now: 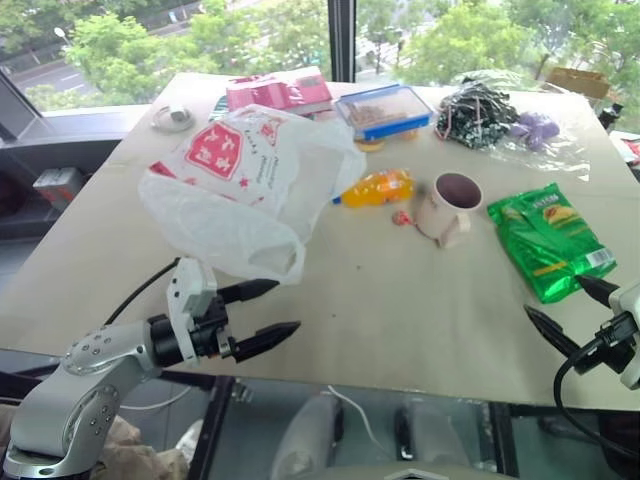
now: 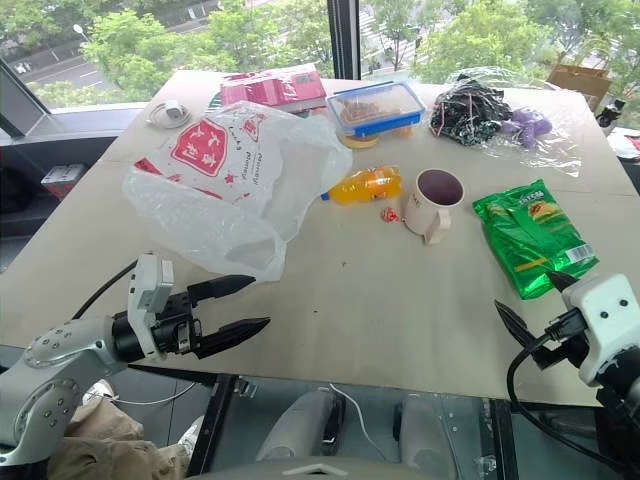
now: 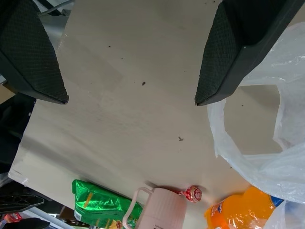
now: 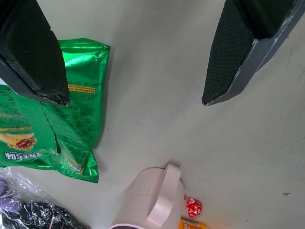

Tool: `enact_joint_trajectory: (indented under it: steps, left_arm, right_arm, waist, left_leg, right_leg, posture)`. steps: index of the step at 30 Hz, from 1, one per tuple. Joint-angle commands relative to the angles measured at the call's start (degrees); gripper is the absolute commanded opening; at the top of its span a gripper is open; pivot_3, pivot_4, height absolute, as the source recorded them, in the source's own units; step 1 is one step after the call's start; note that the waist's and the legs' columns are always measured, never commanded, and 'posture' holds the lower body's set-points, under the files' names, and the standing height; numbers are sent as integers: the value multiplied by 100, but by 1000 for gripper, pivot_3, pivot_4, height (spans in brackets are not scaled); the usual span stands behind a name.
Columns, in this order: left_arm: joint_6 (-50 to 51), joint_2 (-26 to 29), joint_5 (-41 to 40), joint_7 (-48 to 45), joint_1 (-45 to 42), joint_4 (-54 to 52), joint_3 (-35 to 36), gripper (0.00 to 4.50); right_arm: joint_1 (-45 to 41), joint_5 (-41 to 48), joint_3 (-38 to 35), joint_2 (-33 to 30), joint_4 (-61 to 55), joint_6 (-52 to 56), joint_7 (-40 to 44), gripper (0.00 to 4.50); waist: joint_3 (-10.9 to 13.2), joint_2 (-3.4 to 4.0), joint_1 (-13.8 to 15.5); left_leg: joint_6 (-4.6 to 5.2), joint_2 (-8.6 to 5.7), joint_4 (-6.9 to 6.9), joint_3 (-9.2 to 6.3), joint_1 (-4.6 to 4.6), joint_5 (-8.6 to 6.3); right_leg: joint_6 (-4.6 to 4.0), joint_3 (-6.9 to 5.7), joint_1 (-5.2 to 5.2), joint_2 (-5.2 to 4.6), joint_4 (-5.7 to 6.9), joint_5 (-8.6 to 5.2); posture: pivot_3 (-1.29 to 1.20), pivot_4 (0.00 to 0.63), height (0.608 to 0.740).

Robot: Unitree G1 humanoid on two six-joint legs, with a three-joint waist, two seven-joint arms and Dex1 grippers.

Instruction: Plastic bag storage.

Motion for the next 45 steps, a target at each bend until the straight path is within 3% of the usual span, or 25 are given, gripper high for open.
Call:
enact_joint_trajectory:
  steps: [1, 9, 16, 19, 28, 32, 36, 40, 44, 45]
  left_arm:
    - [-154, -67, -7, 99, -76, -92, 68, 4476]
    - [-201, -525, 294, 1123, -388, -362, -8, 4476]
    - [940, -349, 797, 2548, -777, -791, -373, 4476]
    - [1854, -248, 576, 2905, -1248, -852, -613, 4476]
    - [3097, -595, 387, 3507, -2685, -676, -1242, 4476]
    - [3142, -266, 508, 3249, -2841, -821, -1623, 4476]
    - [2855, 786, -239, 1508, -2593, -1075, -1298, 4476]
    - [3441, 796, -1347, 1331, -3690, -329, -707, 4476]
    - [4278, 756, -1970, 1626, -4722, 308, -707, 4476]
    - [4575, 988, -2152, 1438, -4855, 334, -810, 4476]
  right_arm:
    - [-144, 52, 56, -81, -236, 54, -131, 4500]
    - [-316, -135, 643, -70, -325, -265, -129, 4500]
    - [-501, -224, 1012, -153, -362, -397, -94, 4500]
    - [-632, -231, 1122, -207, -328, -403, -97, 4500]
    - [-855, -290, 1234, -144, -257, -388, -263, 4500]
    - [-856, -250, 1242, -147, -381, -310, -353, 4500]
    - [-769, -256, 1274, -120, -467, -301, -405, 4500]
    - [-656, -320, 1310, -80, -394, -440, -363, 4500]
    - [-640, -372, 1359, -65, -337, -543, -355, 4500]
    - [-639, -396, 1367, -71, -323, -574, -347, 4500]
  waist:
    - [0, 0, 0]
    - [0, -1, 2]
    - [3, -7, 2]
    - [5, -11, 12]
    - [11, -22, 4]
    - [12, -22, -11]
    - [19, -29, -10]
    - [25, -38, 64]
    - [29, -49, 49]
    - [30, -50, 30]
  left_leg:
    - [0, 0, 0, 0, 0, 0]
    - [6, -1, 0, 1, -1, 3]
    - [7, -3, 1, 1, 0, 4]
    - [7, -4, 1, 1, 0, 4]
    - [6, -10, 3, 1, 1, 4]
    - [6, -10, 2, 3, 2, 4]
    - [4, -4, -1, 4, 2, 4]
    - [5, -5, 5, 0, 2, 4]
    - [6, -8, 18, -10, 7, 5]
    - [6, -11, 14, -3, 9, 4]
  right_leg:
    - [0, 0, 0, 0, 0, 0]
    - [0, -1, 0, 0, -1, 1]
    - [3, -1, 1, 3, 3, 2]
    - [4, -3, 2, 7, 5, 2]
    - [27, -5, 5, 12, 6, 15]
    - [27, 0, 4, 13, 7, 15]
    - [21, 0, -1, 17, 11, 13]
    - [3, -7, 1, 9, 9, 2]
    - [31, -23, 16, 9, 8, -10]
    - [35, -20, 18, 9, 5, -7]
  posture:
    - [0, 150, 732]
    - [0, 150, 732]
    - [0, 150, 732]
    - [0, 150, 732]
    - [0, 150, 732]
    - [0, 150, 732]
    - [0, 150, 732]
    - [0, 150, 732]
    - [0, 150, 732]
    - [0, 150, 732]
